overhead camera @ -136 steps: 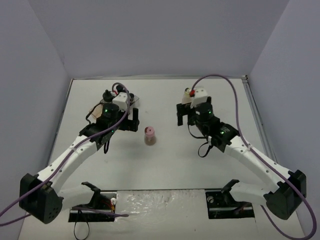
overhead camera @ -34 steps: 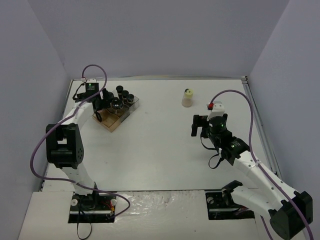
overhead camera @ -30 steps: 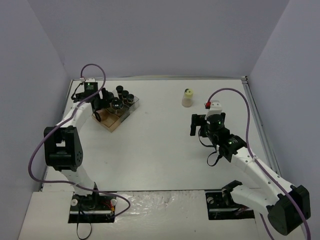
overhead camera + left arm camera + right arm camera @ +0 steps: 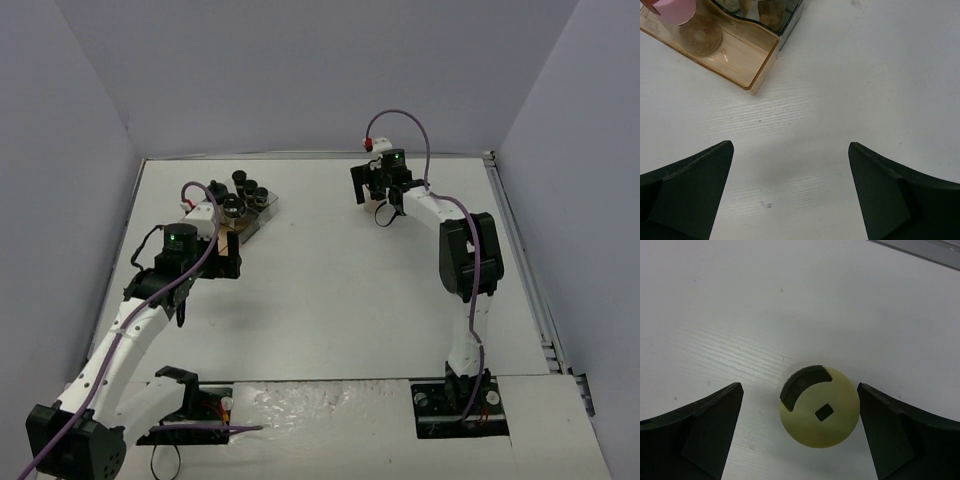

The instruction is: Organize the condiment bottles

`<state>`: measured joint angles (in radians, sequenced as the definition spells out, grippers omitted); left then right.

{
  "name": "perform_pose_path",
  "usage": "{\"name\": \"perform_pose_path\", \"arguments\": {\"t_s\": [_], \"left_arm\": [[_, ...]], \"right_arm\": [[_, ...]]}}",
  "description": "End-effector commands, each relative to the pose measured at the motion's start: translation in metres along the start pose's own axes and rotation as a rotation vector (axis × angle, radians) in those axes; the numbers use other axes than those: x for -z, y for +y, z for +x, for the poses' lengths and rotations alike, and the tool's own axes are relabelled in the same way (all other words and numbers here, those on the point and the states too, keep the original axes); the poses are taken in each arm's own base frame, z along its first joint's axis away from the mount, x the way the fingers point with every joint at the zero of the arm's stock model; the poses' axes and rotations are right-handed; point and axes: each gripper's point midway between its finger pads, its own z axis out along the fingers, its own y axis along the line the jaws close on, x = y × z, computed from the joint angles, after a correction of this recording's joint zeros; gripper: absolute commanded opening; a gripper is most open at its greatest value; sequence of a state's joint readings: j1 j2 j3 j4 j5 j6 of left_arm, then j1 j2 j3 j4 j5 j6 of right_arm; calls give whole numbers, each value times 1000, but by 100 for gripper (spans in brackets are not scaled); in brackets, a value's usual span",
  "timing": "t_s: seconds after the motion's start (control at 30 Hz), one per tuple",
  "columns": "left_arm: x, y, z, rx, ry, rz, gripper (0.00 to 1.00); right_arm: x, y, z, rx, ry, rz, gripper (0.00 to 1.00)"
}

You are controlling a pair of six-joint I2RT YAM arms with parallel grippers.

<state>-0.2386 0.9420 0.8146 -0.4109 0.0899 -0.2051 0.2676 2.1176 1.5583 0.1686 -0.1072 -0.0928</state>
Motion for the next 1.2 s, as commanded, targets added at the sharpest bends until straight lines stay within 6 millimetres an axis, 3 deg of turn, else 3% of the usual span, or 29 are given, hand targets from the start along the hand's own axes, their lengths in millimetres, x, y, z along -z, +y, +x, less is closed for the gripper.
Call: {"name": "perform_pose_path", "arguments": {"t_s": [0.0,0.07,0.17,0.27,0.33,0.4,0.63,0.8,0.93,1.07,1.17], "left_arm": [[5,1,-39,-18,-113,-18,97],[5,3,-39,-15,-111,-26,97],[3,3,-38,-14,-108,-29,97],[2,3,-38,-12,-104,-25,97],[1,2,-38,-11,-102,-24,97],[1,2,-38,-12,-101,-23,97],[-1,3,-39,-4,-100,-21,97],[-2,2,-39,6,-99,-11,97],[-1,1,-40,7,-107,-5,97],[0,-3,-40,9,-117,19,97],[-1,-10,-42,20,-126,57,97]], "right_arm": [[4,-4,-45,64,-124,-22,87],[1,-3,-40,68,-116,-34,76],[1,6,-29,71,-102,-78,41],[16,27,-29,93,-110,-133,23],[27,45,-15,113,-93,-164,18],[46,75,-19,144,-118,-206,17],[102,190,21,242,-114,-396,17],[124,251,56,314,-111,-498,18],[126,273,76,343,-92,-540,23],[132,279,80,362,-93,-556,53],[149,277,63,361,-129,-554,81]]}}
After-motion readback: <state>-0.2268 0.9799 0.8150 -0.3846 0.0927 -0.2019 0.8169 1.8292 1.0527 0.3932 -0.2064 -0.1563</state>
